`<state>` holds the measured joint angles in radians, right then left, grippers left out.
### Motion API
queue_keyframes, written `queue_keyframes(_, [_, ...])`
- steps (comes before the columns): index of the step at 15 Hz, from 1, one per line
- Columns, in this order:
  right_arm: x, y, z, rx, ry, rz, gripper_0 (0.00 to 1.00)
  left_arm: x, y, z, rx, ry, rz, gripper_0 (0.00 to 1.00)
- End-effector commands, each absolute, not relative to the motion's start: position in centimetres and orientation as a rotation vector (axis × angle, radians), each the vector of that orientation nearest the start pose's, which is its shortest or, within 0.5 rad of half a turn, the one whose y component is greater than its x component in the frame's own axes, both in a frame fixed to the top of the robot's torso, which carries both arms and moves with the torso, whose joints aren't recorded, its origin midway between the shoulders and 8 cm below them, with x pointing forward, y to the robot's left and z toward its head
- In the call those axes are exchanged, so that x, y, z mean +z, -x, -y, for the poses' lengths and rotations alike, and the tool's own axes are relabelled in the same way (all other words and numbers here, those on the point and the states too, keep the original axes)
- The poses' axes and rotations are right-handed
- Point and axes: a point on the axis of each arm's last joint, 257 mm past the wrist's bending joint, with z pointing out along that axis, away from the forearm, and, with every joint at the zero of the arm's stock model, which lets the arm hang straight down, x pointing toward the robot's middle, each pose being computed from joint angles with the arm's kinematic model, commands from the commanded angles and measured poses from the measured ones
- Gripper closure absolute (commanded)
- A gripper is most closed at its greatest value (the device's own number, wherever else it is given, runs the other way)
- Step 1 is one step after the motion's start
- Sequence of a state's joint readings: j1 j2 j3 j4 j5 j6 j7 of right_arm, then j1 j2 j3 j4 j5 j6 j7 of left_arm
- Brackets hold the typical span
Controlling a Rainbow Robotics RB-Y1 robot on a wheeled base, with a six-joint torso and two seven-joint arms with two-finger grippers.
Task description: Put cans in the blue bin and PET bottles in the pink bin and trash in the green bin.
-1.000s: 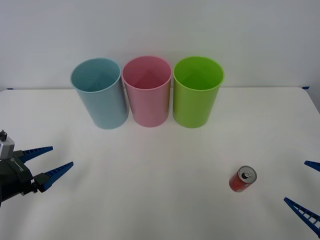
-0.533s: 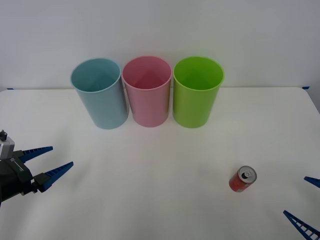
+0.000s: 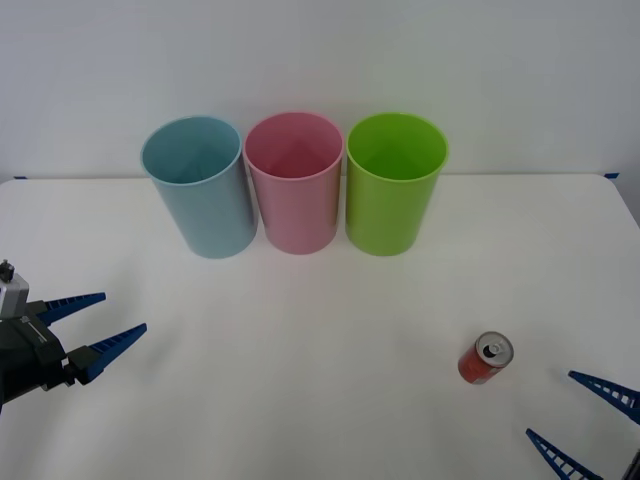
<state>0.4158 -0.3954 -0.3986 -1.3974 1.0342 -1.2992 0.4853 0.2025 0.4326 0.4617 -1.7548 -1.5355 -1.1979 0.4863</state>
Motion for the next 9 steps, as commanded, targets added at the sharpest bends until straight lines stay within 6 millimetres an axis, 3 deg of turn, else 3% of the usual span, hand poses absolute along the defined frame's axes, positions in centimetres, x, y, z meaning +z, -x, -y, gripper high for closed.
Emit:
queue_keyframes(1, [-31.4,-30.2,30.0,0.391,0.671,-1.56,0.0,-23.1,-38.9,-30.6,-0.559,-0.538,-1.874,0.0])
queue_keyframes(6, [-33.1,-32.0,29.2,0.348,0.603,-1.6,0.0,-23.1,-38.9,-30.6,-0.559,-0.538,-1.874,0.0])
queue_keyframes(9, [-33.3,-33.3,27.5,0.36,0.605,-1.591,0.0,-23.1,-38.9,-30.6,-0.559,-0.538,-1.874,0.0])
